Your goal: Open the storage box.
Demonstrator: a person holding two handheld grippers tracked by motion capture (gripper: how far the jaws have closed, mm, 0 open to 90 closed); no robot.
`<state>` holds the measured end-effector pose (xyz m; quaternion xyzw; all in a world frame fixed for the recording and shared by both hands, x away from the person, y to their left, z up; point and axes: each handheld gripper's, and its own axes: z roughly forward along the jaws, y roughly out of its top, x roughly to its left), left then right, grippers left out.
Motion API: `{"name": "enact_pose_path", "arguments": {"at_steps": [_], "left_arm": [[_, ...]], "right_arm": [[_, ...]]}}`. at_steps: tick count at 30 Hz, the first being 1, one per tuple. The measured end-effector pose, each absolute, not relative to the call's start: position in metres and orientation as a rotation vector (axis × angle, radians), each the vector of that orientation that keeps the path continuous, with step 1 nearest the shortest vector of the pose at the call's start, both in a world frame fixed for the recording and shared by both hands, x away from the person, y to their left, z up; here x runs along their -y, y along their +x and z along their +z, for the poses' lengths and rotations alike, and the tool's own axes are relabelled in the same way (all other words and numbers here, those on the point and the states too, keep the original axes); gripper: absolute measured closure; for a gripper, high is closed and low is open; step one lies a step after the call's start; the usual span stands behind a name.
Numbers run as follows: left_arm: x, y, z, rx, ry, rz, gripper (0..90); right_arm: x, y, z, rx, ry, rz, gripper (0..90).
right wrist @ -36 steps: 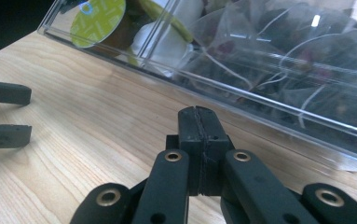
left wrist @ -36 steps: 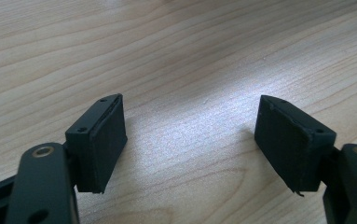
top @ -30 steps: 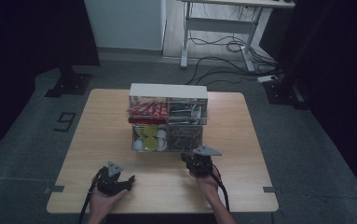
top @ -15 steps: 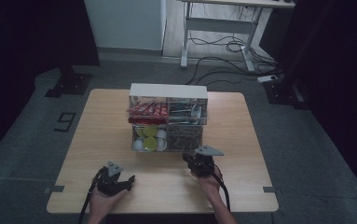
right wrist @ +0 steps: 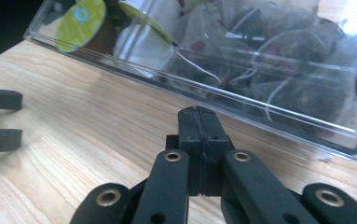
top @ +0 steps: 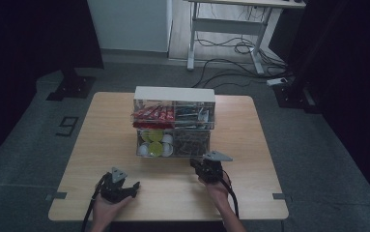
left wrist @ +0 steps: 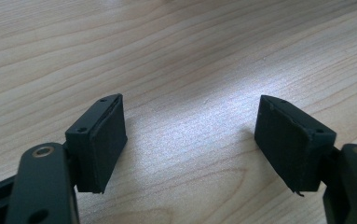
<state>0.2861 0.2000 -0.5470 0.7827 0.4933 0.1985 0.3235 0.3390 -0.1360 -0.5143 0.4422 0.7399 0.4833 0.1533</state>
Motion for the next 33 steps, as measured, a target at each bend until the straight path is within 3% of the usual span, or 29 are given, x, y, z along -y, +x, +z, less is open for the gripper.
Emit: {"name": "enact_pose_path", "arguments": {"at_steps": [33], "left_arm": [[-0.2,0.287,-0.547,-1.295,2.053,0.519,24.9]], "right_arm": [[0.141,0.34,-0.484,-2.026,1.264,1.471,89.3]]}}
